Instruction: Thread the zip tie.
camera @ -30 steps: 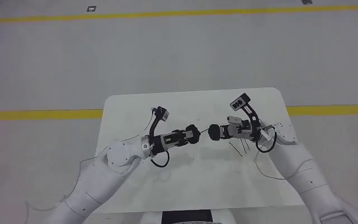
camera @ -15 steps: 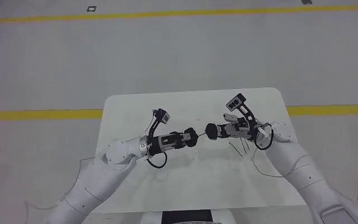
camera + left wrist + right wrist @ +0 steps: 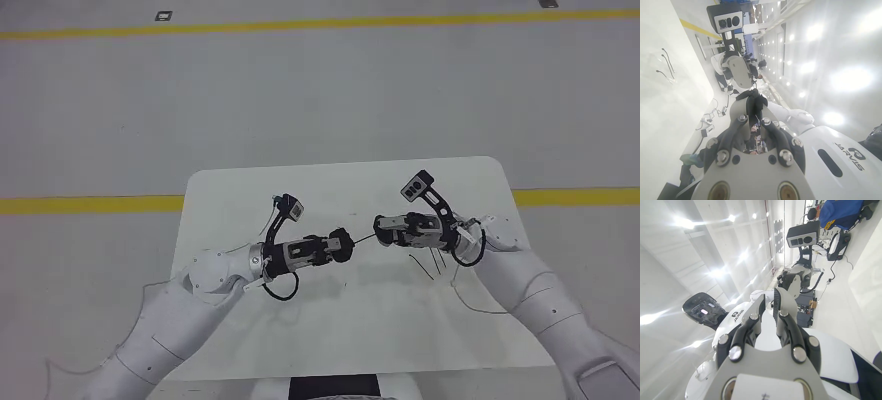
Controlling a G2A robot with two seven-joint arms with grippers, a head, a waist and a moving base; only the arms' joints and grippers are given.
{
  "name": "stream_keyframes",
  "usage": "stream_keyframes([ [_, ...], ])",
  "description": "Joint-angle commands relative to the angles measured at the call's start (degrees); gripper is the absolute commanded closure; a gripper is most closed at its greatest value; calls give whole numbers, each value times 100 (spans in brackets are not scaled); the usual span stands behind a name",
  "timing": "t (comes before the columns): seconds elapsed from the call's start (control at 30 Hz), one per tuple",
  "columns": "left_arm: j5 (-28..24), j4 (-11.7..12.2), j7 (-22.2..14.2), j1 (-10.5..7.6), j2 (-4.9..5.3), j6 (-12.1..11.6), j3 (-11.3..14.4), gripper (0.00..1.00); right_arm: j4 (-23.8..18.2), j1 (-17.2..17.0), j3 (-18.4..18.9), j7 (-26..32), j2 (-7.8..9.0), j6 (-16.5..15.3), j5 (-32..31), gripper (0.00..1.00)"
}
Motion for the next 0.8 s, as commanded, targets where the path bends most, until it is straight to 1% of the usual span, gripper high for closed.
stream_keyframes([
  [0.0,0,0,0,0,0,0,0,100,13,25,-47,0,12,-4,4,85],
  [0.07,0,0,0,0,0,0,0,100,22,55,-102,0,26,-9,15,83],
  [0.23,0,0,0,0,0,0,0,100,18,108,-218,0,58,-42,43,88],
  [0.37,0,0,0,0,0,0,0,100,3,145,-304,0,87,-84,58,90],
  [0.57,0,0,0,0,0,0,0,100,-16,196,-418,0,133,-143,101,88],
  [0.63,0,0,0,0,0,0,0,100,-14,214,-456,0,148,-158,125,91],
  [0.7,0,0,0,0,0,0,0,100,-10,230,-486,0,160,-171,145,100],
  [0.77,0,0,0,0,0,0,0,100,-6,247,-519,0,173,-192,171,100],
])
